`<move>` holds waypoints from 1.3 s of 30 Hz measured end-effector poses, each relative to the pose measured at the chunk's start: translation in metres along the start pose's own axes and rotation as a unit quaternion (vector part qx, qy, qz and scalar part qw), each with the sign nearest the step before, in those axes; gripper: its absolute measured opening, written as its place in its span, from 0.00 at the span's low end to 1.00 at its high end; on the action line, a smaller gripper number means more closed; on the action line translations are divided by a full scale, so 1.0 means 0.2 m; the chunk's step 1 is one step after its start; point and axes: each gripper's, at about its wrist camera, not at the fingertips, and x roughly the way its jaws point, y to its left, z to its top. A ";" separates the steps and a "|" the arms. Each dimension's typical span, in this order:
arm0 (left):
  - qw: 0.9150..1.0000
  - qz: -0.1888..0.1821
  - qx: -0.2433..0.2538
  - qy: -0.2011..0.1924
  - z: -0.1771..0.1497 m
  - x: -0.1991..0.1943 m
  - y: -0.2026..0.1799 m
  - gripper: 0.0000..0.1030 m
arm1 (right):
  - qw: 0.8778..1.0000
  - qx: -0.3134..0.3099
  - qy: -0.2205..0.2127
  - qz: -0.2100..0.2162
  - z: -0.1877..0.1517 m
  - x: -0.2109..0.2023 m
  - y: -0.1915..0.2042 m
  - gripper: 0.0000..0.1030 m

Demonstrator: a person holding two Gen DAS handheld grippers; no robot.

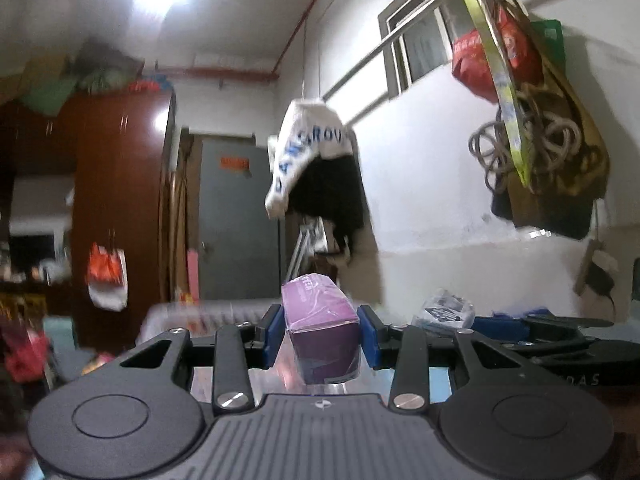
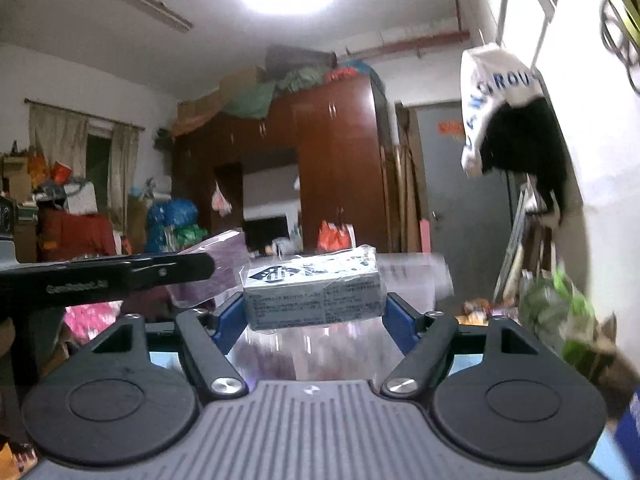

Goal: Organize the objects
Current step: 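Carry the white printed box with the right gripper while the left carries a purple pack into basket, then carry the pink tissue box with the right gripper while the left carries the grey bagged pack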

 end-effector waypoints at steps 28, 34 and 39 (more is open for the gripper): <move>0.965 0.072 -0.060 0.246 -0.25 0.03 0.24 0.89 | 0.954 0.077 0.289 0.011 -0.12 0.21 -0.14 1.00; 0.955 0.072 -0.063 0.282 -0.35 0.09 0.16 0.88 | 0.943 0.098 0.317 0.021 -0.21 0.24 -0.11 1.00; 0.948 0.096 -0.065 0.298 -0.39 0.15 0.10 0.88 | 0.945 0.051 0.323 0.017 -0.26 0.25 -0.04 1.00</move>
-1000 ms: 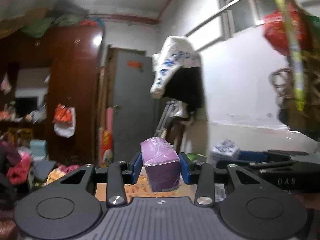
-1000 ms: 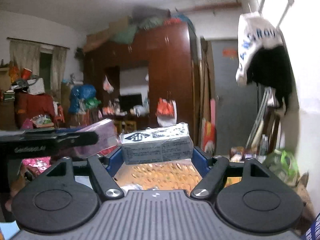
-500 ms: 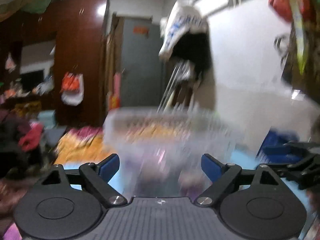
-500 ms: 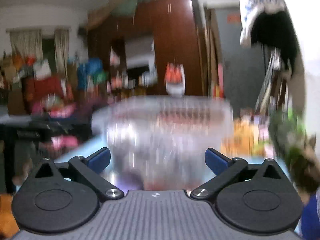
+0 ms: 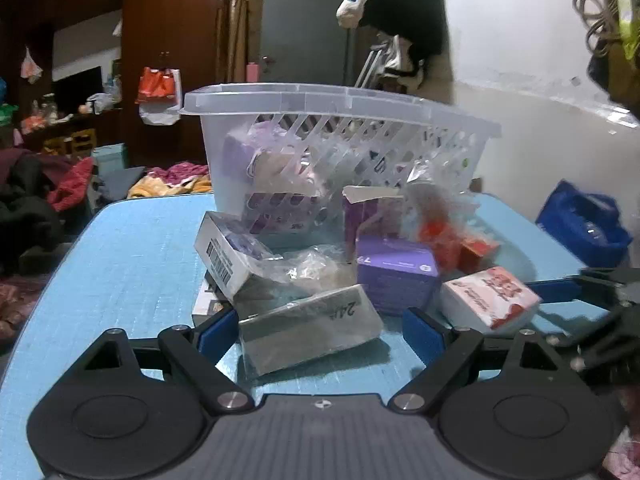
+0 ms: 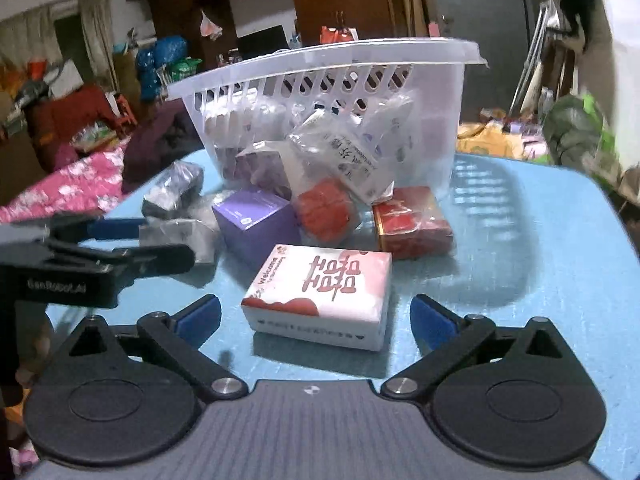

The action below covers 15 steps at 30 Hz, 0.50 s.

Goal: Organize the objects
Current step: 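Carry the pink tissue box with the right gripper while the left carries the grey bagged pack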

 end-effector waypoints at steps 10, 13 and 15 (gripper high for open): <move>1.000 0.011 -0.004 0.026 0.01 0.06 -0.02 0.83 | 0.999 -0.021 -0.010 -0.040 -0.03 -0.02 0.03 0.77; 0.999 -0.043 -0.023 -0.016 -0.01 0.00 0.03 0.83 | 0.998 -0.017 -0.028 -0.050 -0.05 -0.04 0.04 0.75; 0.994 -0.077 -0.036 -0.061 -0.04 -0.06 0.08 0.83 | 0.997 -0.014 -0.060 -0.040 -0.07 -0.09 0.03 0.75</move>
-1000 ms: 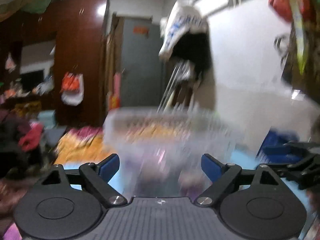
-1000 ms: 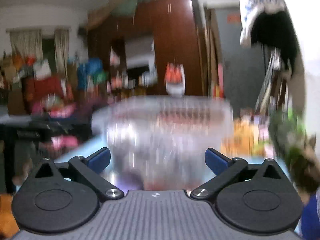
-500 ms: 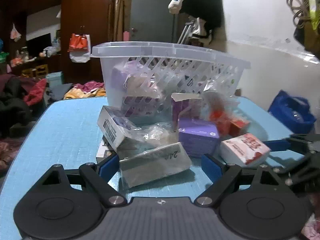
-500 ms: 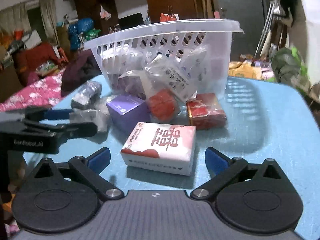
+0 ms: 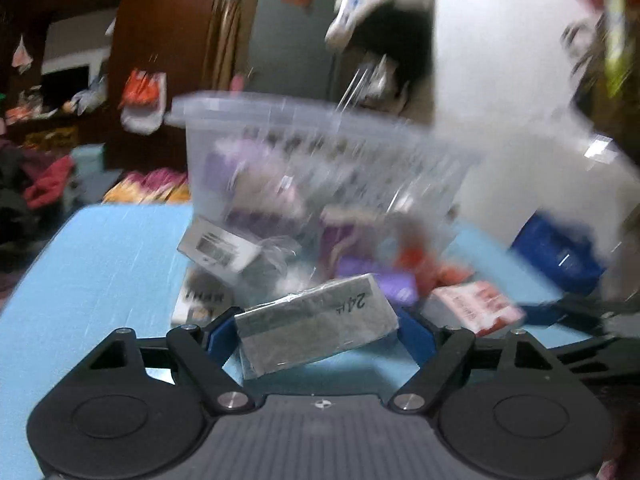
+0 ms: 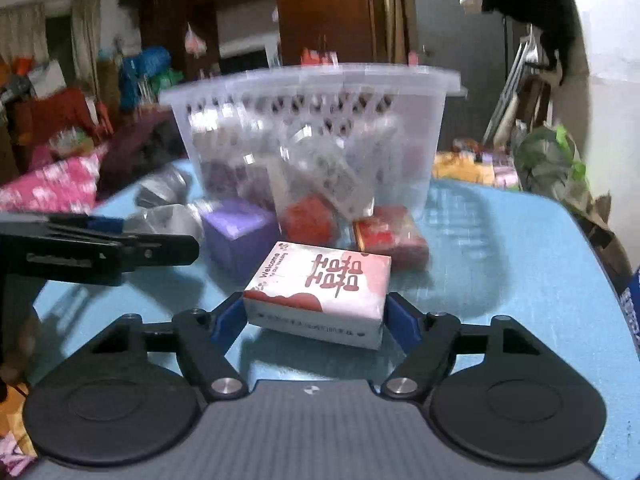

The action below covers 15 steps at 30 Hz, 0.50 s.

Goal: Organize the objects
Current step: 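Carry the pink tissue box with the right gripper while the left carries the grey bagged pack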

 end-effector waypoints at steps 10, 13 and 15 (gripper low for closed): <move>0.997 -0.026 -0.001 -0.076 -0.05 -0.11 0.03 0.83 | 0.993 -0.035 -0.108 -0.011 -0.06 -0.14 0.06 0.75; 0.994 -0.027 -0.003 -0.102 -0.05 -0.14 0.02 0.83 | 0.993 -0.037 -0.113 -0.009 -0.05 -0.14 0.06 0.75; 0.993 -0.029 0.000 -0.110 -0.05 -0.15 0.02 0.83 | 0.993 -0.032 -0.117 -0.004 -0.05 -0.14 0.05 0.75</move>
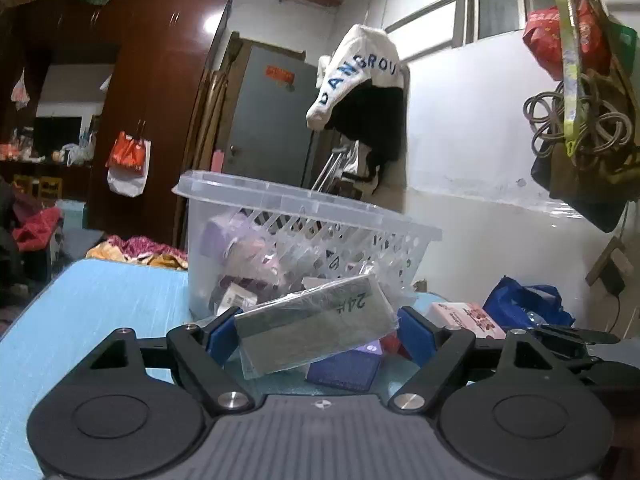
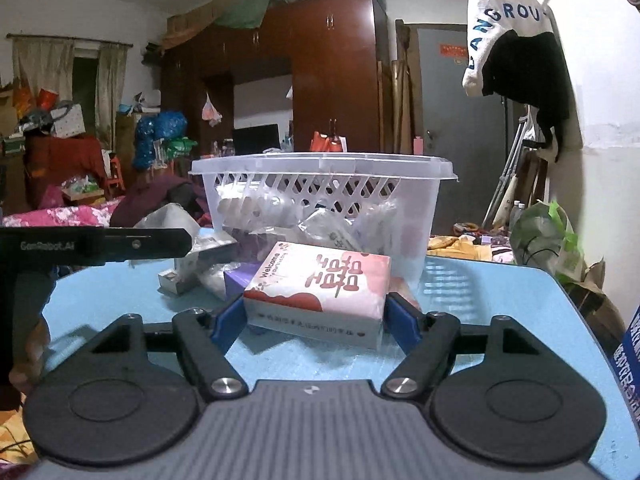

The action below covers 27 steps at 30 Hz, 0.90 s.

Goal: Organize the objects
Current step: 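Carry the pink tissue box with the right gripper while the left carries the grey bagged pack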

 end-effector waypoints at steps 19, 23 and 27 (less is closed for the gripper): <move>1.000 0.001 -0.003 0.000 0.00 -0.01 0.01 0.83 | 1.000 0.009 -0.023 0.014 -0.01 -0.02 -0.02 0.75; 1.000 -0.001 0.002 -0.004 -0.01 -0.01 0.01 0.83 | 1.000 0.011 -0.025 0.015 -0.01 -0.03 -0.02 0.75; 1.000 0.011 0.001 -0.015 0.01 -0.03 0.01 0.83 | 0.999 0.022 -0.030 0.023 -0.01 -0.04 -0.04 0.75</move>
